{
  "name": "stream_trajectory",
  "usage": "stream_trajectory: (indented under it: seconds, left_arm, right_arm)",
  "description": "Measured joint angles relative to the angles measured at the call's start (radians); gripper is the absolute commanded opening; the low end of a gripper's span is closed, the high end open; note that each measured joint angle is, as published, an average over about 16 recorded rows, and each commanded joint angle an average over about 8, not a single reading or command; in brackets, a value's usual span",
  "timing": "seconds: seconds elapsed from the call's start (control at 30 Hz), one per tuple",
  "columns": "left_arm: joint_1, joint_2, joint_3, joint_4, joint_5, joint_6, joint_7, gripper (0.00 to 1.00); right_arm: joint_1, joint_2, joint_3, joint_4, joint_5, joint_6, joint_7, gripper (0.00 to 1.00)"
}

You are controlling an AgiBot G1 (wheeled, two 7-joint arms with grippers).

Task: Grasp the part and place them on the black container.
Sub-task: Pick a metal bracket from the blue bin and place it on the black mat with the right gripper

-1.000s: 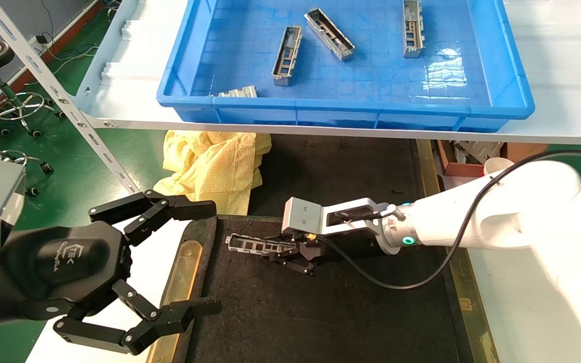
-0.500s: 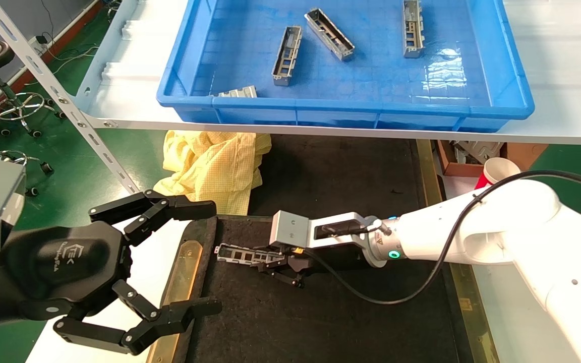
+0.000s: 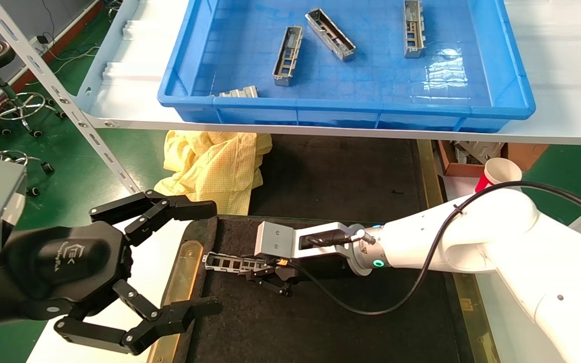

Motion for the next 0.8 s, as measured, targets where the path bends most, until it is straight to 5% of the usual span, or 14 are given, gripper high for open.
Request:
stream_trajectory:
  seconds: [0.2,0.8]
  left_arm:
    - [0.0,0.0,0.0,0.0,0.0,0.0,0.0,1.0]
    - [0.0,0.0,0.0,0.0,0.0,0.0,0.0,1.0]
  right_arm:
    - [0.0,0.0,-0.036,0.02,0.013,0.024,0.013,1.0]
    - [0.032,0.004,-0.101,0.011,0.073,0.034,0.022,1.0]
